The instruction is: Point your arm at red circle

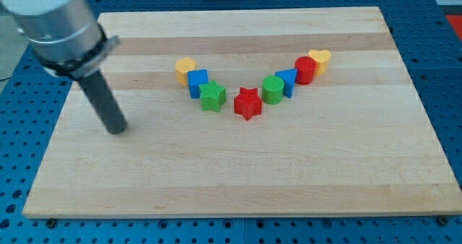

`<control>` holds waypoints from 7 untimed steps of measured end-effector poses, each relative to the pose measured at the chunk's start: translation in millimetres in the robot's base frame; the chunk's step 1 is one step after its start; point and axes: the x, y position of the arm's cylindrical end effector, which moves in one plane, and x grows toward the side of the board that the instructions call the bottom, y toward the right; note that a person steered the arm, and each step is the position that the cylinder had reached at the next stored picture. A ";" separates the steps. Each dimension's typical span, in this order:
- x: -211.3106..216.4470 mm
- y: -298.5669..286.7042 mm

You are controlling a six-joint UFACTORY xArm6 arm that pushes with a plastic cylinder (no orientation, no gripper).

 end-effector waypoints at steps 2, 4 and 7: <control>12.5 196.8; -2.8 361.3; -210.0 401.3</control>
